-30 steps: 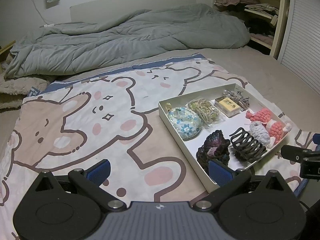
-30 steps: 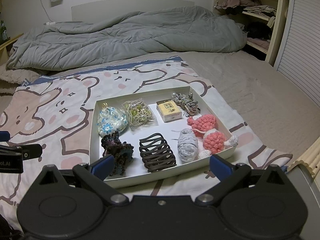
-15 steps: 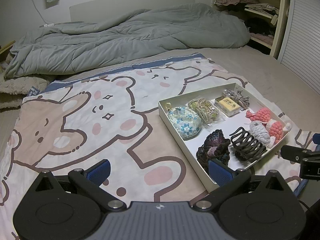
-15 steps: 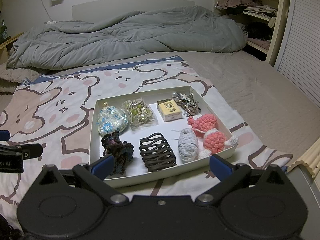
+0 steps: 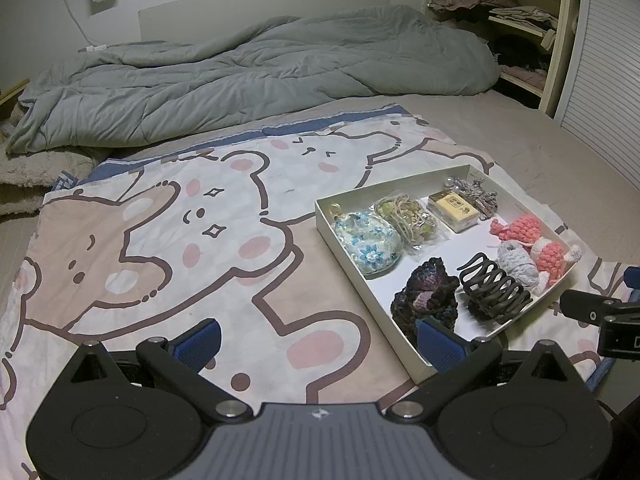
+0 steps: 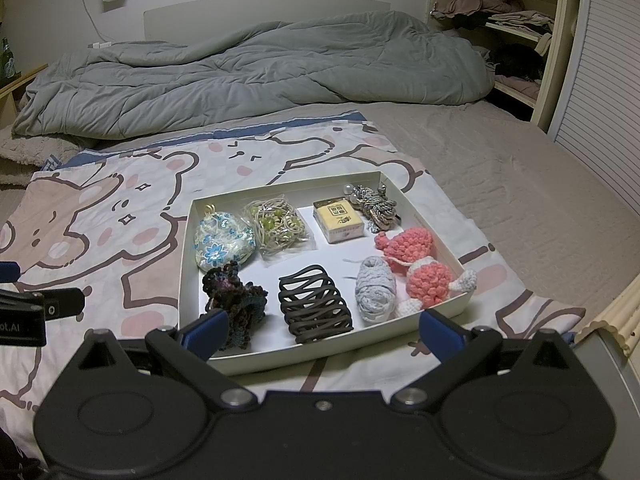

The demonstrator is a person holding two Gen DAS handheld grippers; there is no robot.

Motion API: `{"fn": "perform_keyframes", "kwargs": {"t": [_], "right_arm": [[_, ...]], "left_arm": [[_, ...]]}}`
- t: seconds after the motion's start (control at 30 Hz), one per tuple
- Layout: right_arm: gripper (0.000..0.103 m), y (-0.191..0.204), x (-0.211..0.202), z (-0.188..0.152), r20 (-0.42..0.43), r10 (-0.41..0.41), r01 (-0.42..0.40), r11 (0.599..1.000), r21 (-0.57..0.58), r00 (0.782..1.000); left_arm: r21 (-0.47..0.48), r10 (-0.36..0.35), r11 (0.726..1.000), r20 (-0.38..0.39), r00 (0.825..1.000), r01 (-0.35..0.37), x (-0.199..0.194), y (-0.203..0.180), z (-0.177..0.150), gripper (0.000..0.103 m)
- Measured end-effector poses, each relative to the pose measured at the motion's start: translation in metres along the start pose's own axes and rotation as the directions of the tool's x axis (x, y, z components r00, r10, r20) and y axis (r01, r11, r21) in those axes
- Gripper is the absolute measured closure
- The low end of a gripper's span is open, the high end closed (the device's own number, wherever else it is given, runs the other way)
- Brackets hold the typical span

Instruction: Organize objects

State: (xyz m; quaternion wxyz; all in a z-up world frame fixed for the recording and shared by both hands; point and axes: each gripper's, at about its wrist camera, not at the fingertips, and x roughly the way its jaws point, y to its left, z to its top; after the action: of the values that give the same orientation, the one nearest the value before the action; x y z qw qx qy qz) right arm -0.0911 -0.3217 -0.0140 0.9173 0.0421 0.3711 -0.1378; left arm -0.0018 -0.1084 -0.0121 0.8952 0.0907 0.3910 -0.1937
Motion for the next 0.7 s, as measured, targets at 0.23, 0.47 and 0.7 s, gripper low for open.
{"fn": "perform_keyframes", "kwargs": {"t": [0.23,0.47,0.7], "right_arm": [[0.0,0.0001,0.0,0.0002,0.0,0.0,0.0,1.0,0.0,1.0],[0.0,0.0002,-0.0001,0.0003,-0.001,0.0,0.0,1.0,0.0,1.0],[0.0,0.0001,0.0,0.0,-0.001,0.0,0.0,1.0,0.0,1.0]], "left_arm": [[-0.005,0.005,1.0,-0.004,1.0,-0.005,0.0001,-0.0003,0.0007,0.0],[-0.007,0.005,1.0,-0.006,1.0,-0.005,0.0002,0.0003,0.0014,0.0],[-0.005,0.003,1.0,-0.007,1.0,-0.003,0.0002,0.0002,0.0014,0.0]]}}
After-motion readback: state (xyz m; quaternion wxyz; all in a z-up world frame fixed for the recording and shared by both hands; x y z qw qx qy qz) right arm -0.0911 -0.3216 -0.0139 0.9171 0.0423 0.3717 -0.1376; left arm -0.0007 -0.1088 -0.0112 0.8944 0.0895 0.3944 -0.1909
